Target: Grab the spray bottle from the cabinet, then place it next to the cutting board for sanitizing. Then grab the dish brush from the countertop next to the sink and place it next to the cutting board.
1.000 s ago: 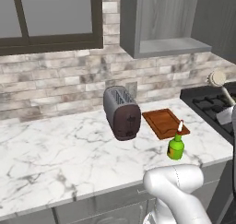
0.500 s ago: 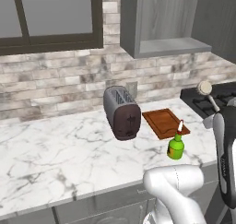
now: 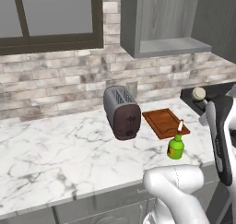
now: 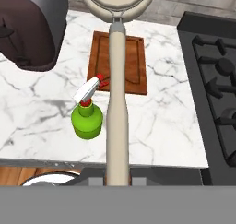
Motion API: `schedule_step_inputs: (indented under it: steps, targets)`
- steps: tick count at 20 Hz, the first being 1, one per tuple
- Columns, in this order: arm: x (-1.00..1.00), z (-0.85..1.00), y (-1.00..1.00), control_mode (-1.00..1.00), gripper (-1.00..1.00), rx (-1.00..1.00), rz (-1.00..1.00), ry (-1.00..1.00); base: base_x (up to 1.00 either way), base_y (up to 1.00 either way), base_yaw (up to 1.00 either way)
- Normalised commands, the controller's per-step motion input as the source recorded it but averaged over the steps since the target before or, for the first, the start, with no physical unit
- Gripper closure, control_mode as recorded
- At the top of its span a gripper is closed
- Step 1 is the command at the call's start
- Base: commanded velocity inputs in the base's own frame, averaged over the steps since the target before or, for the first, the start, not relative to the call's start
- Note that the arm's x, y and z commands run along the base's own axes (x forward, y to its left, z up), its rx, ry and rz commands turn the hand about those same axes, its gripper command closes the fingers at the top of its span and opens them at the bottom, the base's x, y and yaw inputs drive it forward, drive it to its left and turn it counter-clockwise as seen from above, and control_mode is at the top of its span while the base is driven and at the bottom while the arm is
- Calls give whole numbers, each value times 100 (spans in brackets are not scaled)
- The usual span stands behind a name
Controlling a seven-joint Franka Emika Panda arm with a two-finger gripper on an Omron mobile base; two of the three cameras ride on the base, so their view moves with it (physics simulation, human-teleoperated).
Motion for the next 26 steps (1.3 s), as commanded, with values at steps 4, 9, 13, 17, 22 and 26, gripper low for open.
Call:
schedule_step_inputs:
  steps: [4,9,13,17,22,26]
  targets:
    - [34,-29,-18,-100,100,0,0,4,0,0,0]
    - [33,-32,-24,-100,100,0,1,2,0,0,0]
    - [32,-33,-22,-100,100,0,0,3,0,0,0]
    - [40,-33,-16,-100,100,0,0,7,0,0,0]
    - [27,-18,-32,-100,100,5,0,16,0,0,0]
    - [11,-18,-44,-100,100,8,3,12,0,0,0]
